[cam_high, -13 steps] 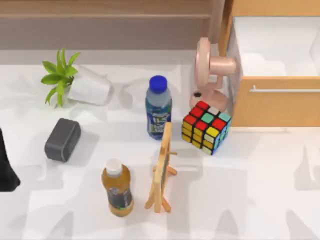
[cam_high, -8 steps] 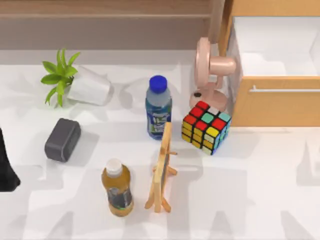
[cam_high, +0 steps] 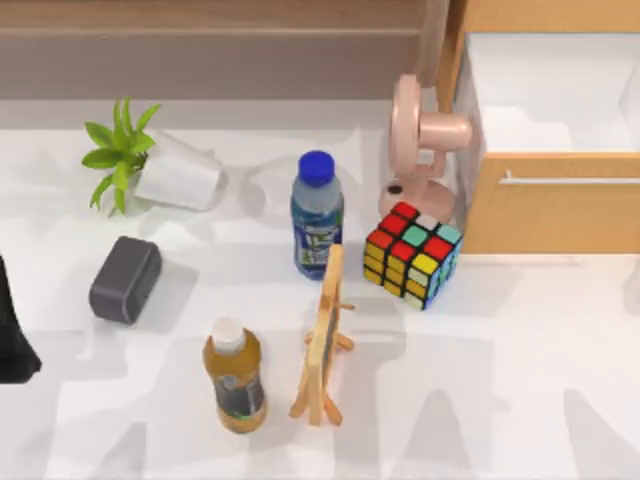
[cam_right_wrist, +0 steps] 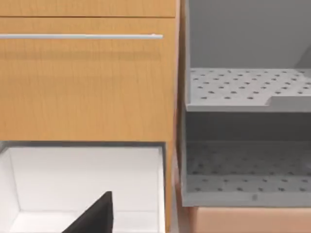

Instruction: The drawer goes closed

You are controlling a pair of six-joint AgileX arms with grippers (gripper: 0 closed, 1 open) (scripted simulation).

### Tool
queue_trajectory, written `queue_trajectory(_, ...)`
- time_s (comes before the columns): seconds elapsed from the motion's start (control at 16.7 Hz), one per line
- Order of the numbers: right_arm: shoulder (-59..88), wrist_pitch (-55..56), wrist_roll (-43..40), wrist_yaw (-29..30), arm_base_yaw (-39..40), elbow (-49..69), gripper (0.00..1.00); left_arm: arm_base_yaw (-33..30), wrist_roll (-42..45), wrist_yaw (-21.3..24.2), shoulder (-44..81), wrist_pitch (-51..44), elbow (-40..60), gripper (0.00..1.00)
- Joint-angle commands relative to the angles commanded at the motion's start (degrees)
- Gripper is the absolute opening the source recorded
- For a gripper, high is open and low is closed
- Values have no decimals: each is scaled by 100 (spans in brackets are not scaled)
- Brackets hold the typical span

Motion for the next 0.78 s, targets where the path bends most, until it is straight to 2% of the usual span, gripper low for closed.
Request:
queue_trajectory(0.18,866,428,19,-655,-632,392,100,0,0,0,0,0,0,100)
queue_trajectory(0.36,1280,644,33,-998,-957,589,100,0,0,0,0,0,0,100)
queue_trajectory(0.78,1370,811,-145,-914,-834,536,100,0,0,0,0,0,0,100)
